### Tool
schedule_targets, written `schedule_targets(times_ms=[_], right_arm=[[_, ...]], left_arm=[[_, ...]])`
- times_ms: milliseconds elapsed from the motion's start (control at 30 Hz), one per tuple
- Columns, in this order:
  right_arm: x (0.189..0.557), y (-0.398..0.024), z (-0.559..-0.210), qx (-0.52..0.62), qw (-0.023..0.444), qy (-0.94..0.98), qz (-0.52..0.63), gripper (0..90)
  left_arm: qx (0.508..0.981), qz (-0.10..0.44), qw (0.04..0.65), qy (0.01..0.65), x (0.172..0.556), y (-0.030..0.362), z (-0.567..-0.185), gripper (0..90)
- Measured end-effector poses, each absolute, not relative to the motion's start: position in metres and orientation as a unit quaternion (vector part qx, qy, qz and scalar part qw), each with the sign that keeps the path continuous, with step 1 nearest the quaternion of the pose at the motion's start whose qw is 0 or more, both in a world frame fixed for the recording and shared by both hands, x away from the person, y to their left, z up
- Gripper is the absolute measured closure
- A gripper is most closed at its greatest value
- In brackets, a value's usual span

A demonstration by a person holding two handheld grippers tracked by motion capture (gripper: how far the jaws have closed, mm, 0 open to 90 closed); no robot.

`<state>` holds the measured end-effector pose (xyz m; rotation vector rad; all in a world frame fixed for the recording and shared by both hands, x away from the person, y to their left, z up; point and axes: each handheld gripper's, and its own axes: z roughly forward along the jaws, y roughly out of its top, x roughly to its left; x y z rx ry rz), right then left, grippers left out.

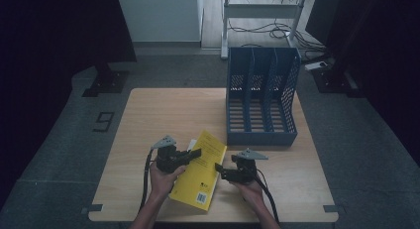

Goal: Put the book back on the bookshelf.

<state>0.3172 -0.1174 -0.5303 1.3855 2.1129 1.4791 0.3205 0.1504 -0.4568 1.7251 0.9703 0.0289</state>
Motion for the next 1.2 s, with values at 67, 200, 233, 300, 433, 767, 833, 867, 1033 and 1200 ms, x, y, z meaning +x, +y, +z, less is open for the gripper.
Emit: schedule_targets(times_ms=[67,200,233,300,433,767,833,867,1033,1200], right_arm=[[0.317,-0.118,-0.53,0.471,0.107,0.716,0.504,17.9],[0.318,-0.118,-0.529,0.47,0.104,0.714,0.508,17.9],[0.318,-0.118,-0.529,0.47,0.102,0.713,0.511,17.9],[0.318,-0.117,-0.529,0.469,0.101,0.711,0.514,17.9],[0.32,-0.118,-0.529,0.469,0.096,0.707,0.52,17.9],[0.32,-0.116,-0.527,0.464,0.072,0.699,0.539,18.0],[0.32,-0.114,-0.527,0.461,0.065,0.698,0.544,18.1],[0.32,-0.114,-0.526,0.458,0.062,0.698,0.546,18.1],[0.321,-0.11,-0.526,0.45,0.048,0.699,0.554,18.0],[0.321,-0.11,-0.527,0.449,0.041,0.698,0.556,18.6]], left_arm=[[0.728,0.012,0.55,0.409,0.32,0.151,-0.456,86.6],[0.73,0.013,0.551,0.405,0.318,0.15,-0.453,86.5],[0.73,0.014,0.551,0.404,0.318,0.15,-0.453,86.6],[0.73,0.014,0.553,0.402,0.317,0.15,-0.451,86.6],[0.73,0.014,0.555,0.399,0.316,0.15,-0.45,86.6],[0.731,0.019,0.561,0.388,0.31,0.148,-0.443,86.5],[0.732,0.02,0.561,0.387,0.309,0.148,-0.442,86.5],[0.732,0.019,0.56,0.386,0.309,0.148,-0.442,86.5],[0.733,0.018,0.56,0.386,0.309,0.147,-0.443,86.5],[0.732,0.019,0.56,0.387,0.309,0.147,-0.443,86.5]])
